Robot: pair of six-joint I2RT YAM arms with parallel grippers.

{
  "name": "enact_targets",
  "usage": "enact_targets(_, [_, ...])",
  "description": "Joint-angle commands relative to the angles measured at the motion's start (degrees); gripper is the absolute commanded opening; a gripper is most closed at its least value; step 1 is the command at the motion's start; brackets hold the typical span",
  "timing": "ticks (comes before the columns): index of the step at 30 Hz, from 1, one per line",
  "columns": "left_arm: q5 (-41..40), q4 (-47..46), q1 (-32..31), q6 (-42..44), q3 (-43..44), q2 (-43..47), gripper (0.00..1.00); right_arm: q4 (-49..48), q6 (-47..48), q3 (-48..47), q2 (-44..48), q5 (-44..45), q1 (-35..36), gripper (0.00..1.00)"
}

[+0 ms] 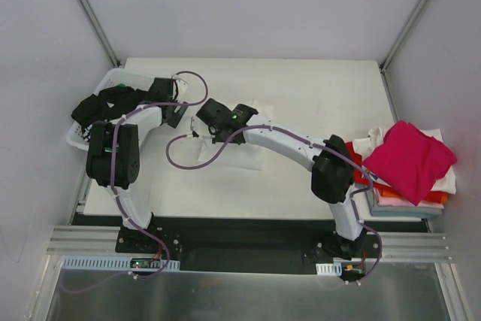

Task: Fold and stack the t-shirts
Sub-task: Fold the long partially folded tshirt into a neat square

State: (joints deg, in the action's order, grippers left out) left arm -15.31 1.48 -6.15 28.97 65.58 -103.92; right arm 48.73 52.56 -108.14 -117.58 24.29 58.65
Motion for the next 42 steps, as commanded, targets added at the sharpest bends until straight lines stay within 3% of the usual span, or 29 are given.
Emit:
enact_targets(1, [0.11,-1.21,0.09,-0.85,-1.07,1.09,1.00,-2.41,1.85,-2.87,-2.38,-0.04,-2.40,0.01])
enact_targets(17, [0.63,-1.21,0.09,-0.93,-2.12,1.61,0.99,-9.26,7.91,-9.19,-11.35,2.95,-8.03,0.01])
enact_targets(22, [0.81,-1.30,0.09,-1.11,-2.48,1.53,0.99,-12.07,10.28,-10.43,-12.59,5.58,-8.73,0.06])
enact_targets(25, [0.72,-1.21,0.09,-1.02,-2.65,1.61,0.99,-13.92,11.43,-10.43,-12.41,6.90,-8.99,0.13])
enact_targets(28, [0.81,-1.30,0.09,-1.02,-2.65,1.53,0.99,-15.68,12.66,-10.52,-12.41,8.05,-9.17,0.26])
enact_targets(29, [0.81,-1.30,0.09,-1.11,-2.65,1.70,0.99,-16.12,12.92,-10.52,-12.41,8.31,-9.26,0.34])
enact_targets(34, [0.72,-1.30,0.09,-0.94,-3.00,1.96,0.99,-18.76,14.41,-11.30,-12.94,9.89,-9.52,0.49])
enact_targets(42, [-0.68,-2.97,0.09,-1.46,-3.18,2.58,0.99,-22.88,16.79,-13.24,-15.39,12.53,-11.02,0.65])
